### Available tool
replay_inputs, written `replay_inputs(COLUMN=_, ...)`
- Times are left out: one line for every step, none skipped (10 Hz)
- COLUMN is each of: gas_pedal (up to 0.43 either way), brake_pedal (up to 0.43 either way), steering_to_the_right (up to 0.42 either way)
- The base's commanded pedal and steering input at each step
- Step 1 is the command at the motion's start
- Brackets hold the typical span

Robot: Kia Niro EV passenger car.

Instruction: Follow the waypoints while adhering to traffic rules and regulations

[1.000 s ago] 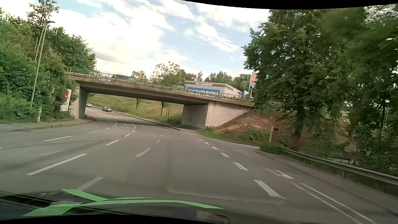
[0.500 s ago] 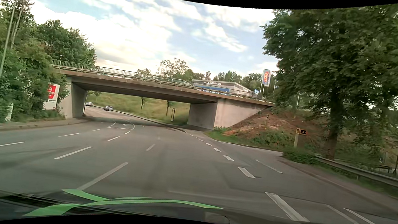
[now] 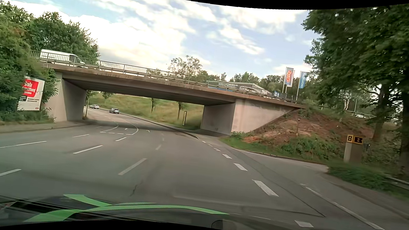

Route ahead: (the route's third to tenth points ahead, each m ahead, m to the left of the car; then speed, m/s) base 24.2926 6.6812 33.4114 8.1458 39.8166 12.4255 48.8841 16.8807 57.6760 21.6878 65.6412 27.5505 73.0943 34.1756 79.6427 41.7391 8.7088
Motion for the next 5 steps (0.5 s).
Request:
replay_inputs(gas_pedal=0.098, brake_pedal=0.0, steering_to_the_right=-0.049)
replay_inputs(gas_pedal=0.098, brake_pedal=0.0, steering_to_the_right=-0.049)
replay_inputs(gas_pedal=0.098, brake_pedal=0.0, steering_to_the_right=-0.049)
replay_inputs(gas_pedal=0.098, brake_pedal=0.0, steering_to_the_right=-0.049)
replay_inputs(gas_pedal=0.098, brake_pedal=0.0, steering_to_the_right=-0.049)
